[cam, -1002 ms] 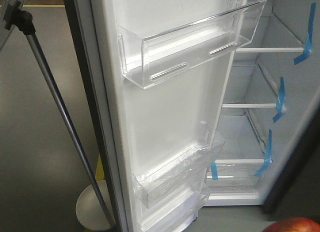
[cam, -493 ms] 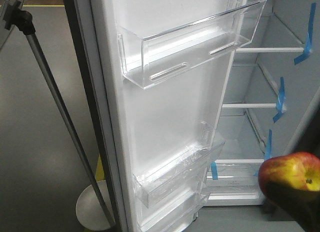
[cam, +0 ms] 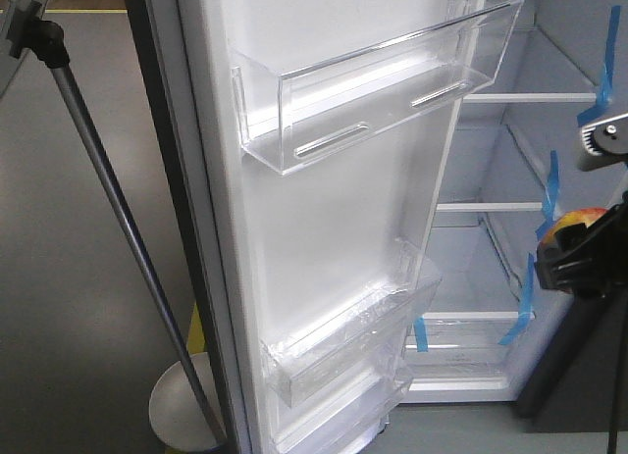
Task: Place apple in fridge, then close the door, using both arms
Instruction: 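Raise the right gripper with the apple above the top door bin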
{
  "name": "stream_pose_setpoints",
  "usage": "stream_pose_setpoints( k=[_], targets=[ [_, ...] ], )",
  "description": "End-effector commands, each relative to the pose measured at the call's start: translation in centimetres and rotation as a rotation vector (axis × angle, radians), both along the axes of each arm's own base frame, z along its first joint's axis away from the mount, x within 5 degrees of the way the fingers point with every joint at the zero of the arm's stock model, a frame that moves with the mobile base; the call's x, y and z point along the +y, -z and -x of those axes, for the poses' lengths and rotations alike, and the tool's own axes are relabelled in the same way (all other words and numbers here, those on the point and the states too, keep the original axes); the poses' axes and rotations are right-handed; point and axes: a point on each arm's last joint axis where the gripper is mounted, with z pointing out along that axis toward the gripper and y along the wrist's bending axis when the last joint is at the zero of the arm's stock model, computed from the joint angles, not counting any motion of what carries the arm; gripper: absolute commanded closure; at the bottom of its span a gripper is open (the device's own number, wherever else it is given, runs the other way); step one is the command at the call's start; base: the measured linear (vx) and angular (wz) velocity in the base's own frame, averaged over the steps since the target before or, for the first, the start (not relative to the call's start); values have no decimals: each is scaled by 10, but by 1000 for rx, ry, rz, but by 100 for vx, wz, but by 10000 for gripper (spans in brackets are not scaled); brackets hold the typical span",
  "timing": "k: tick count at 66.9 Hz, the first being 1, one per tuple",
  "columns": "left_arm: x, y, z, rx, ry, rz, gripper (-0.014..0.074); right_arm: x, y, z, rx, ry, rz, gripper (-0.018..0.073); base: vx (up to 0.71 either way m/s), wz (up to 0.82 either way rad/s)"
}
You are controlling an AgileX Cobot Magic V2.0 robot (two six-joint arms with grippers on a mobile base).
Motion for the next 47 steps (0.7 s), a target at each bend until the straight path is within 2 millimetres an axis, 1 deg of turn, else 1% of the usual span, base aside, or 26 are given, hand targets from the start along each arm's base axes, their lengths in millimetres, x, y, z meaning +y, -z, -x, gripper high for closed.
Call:
stream_pose_setpoints(
  k=[1, 9, 12, 19, 28, 35, 47],
  targets=[
    [0, -13, 3, -109, 7, 12, 603, -5, -29, -14, -87, -26, -76, 384, 0, 0],
    [0, -13, 3, -109, 7, 12, 603, 5, -56, -19, -118, -149, -192, 384, 0, 0],
    [0, -13, 3, -109, 7, 12, 603, 10, -71, -19, -166, -197, -222, 384, 0, 0],
    [0, -13, 3, -109, 7, 12, 603, 19, -98, -18, -255, -292, -273, 384, 0, 0],
    [0, -13, 3, -109, 7, 12, 603, 25, -128, -18, -362, -365, -321, 380, 0, 0],
    [0, -13, 3, -109, 7, 12, 603, 29, -146, -23, -424, -406, -348, 375, 0, 0],
    [0, -13, 3, -109, 7, 12, 603, 38, -168, -40, -507, -475, -419, 368, 0, 0]
  ],
)
